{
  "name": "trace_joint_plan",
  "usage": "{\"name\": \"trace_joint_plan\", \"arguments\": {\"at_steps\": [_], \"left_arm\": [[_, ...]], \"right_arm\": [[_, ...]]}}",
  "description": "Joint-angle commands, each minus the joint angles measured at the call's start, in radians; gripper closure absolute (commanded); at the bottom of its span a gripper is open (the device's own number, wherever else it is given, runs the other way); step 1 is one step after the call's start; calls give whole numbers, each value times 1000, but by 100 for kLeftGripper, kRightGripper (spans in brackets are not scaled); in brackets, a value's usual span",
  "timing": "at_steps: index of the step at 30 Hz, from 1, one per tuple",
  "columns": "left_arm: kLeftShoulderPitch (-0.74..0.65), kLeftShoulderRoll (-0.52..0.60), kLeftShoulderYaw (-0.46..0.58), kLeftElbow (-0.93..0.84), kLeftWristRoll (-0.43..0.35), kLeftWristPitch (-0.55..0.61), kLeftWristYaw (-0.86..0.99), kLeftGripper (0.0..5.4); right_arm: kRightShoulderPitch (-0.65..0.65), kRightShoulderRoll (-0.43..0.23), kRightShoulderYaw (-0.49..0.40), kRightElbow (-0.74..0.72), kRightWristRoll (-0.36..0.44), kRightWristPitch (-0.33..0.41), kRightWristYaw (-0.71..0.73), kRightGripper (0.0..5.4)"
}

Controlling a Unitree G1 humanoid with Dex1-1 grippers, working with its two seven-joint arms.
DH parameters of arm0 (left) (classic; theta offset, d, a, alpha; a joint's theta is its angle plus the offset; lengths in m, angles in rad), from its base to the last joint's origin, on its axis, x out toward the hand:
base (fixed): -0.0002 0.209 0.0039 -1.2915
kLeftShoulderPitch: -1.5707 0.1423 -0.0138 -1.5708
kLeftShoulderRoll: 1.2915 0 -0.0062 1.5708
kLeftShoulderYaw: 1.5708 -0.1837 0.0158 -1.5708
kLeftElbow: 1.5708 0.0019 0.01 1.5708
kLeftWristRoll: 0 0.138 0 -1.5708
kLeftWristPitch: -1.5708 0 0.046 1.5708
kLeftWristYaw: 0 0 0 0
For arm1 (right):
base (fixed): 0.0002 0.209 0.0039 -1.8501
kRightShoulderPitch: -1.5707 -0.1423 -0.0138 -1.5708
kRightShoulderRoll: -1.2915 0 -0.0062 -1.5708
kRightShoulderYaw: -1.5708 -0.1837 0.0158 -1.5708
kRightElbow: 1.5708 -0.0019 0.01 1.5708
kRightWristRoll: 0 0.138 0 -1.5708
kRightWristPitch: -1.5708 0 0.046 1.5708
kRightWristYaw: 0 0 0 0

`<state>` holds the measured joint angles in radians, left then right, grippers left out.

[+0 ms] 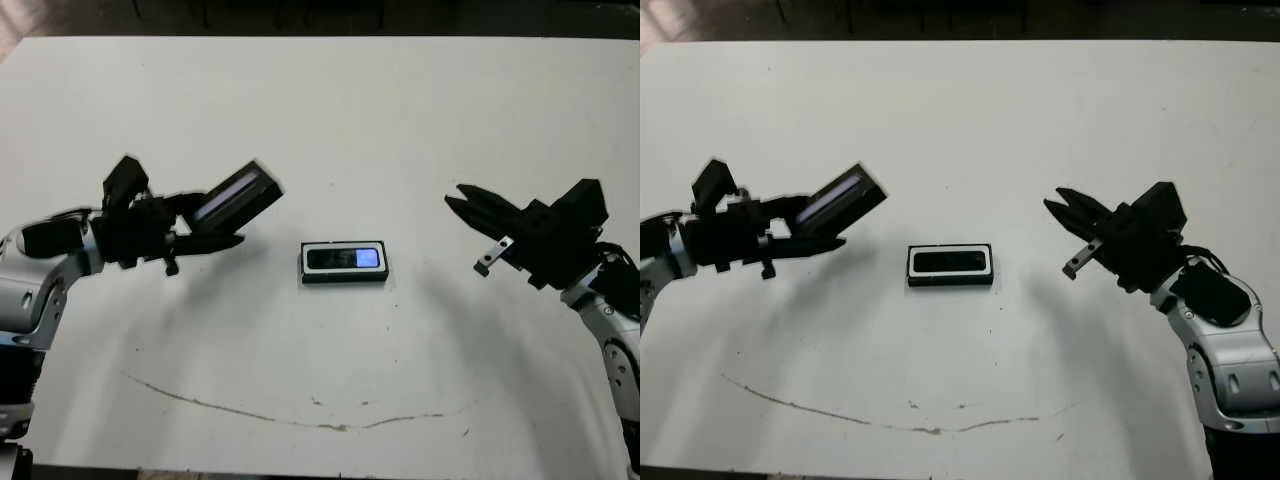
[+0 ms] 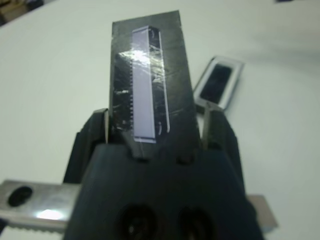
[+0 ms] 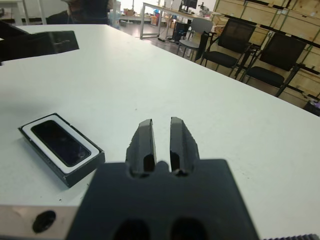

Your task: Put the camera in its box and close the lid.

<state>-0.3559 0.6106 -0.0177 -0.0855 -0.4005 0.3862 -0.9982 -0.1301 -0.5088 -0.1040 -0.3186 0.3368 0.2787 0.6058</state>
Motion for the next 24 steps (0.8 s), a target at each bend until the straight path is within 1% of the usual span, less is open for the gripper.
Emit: {"name": "trace_joint_plan", "arguments": {"at_steps": [1,4,11,15,24], "left_arm": [[-13,-6,-49,-24,-7,45,-20,365],[-45,-6,-94,8,11,55,-47,365],[-136,-12,-200,170,91,0,-145,365],[-160,-29,-224,249,135,-49,-156,365],[-223,-88,-278,417,215,-113,-184,365]], "right_arm": [[4,6,-13,15,13,-10,4,540],[7,4,-15,7,15,0,-4,540],[13,-1,-18,-14,17,21,-15,540],[13,1,-20,-15,25,23,-12,540],[10,-3,-14,-20,18,24,-17,540]]}}
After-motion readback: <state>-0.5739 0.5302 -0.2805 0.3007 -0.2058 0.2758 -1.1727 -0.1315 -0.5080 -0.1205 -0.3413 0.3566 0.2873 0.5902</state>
